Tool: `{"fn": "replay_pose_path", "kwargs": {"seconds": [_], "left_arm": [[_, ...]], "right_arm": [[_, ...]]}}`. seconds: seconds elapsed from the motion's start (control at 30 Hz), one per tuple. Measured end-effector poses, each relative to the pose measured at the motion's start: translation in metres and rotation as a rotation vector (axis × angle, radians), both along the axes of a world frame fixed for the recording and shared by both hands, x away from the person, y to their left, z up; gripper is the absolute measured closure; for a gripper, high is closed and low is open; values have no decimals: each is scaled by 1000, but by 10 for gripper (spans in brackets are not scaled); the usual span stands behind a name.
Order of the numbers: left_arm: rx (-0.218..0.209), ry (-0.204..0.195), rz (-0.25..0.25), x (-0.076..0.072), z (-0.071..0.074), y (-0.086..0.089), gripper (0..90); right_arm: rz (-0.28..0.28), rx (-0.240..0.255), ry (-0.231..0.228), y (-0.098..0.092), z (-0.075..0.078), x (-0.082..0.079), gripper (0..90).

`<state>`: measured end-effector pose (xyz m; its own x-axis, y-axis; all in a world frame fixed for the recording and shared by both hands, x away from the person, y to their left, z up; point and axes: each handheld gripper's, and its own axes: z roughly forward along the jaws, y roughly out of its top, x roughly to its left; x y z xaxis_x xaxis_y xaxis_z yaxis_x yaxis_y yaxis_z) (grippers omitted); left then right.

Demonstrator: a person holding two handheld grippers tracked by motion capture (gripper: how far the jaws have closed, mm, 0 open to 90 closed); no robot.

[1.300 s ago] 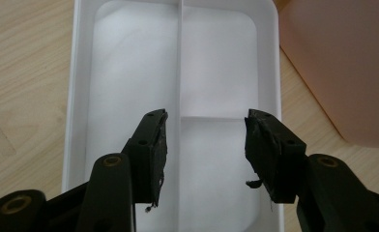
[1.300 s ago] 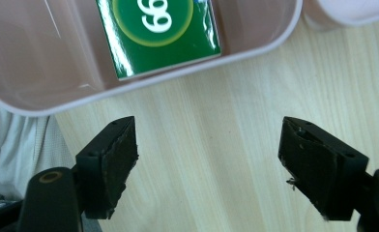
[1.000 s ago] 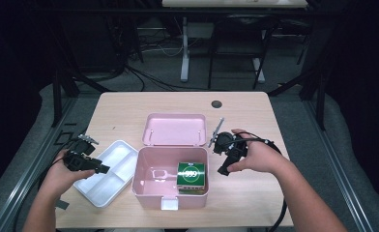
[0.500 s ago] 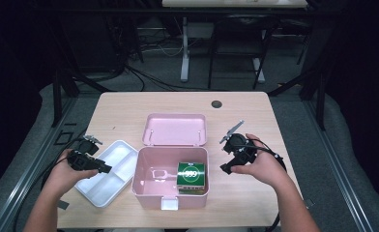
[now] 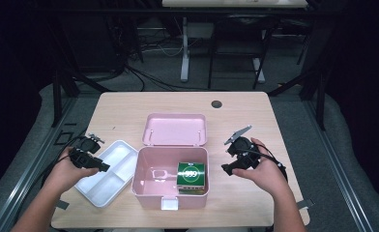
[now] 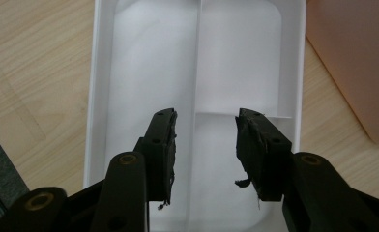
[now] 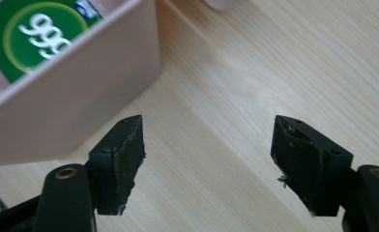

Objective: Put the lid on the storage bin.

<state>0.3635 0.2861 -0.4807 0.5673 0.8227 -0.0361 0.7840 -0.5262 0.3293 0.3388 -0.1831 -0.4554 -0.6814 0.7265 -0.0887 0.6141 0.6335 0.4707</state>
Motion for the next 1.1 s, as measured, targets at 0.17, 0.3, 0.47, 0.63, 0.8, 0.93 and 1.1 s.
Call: {"fn": "replay_pose_path", "kwargs": {"seconds": [0.17,0.3,0.47,0.63,0.8,0.93,1.1], "left_arm": [[44,28,-21,5,-8,-4,656],[105,65,-39,13,-18,-7,689],[145,118,-44,20,-32,-11,702],[155,148,-47,25,-41,-13,741],[130,163,-41,28,-41,-12,788],[118,185,-46,29,-41,-12,787],[122,191,-52,28,-41,-12,799]], "right_arm": [[-17,16,-6,-4,-2,-1,276],[-25,37,-15,-7,-1,-3,275],[-31,48,-21,-10,1,-3,276],[-46,55,-26,-13,0,-3,275],[-53,64,-25,-17,-2,-2,275],[-53,58,-14,-17,-2,-2,275],[-56,72,-21,-18,-3,-2,275]]}}
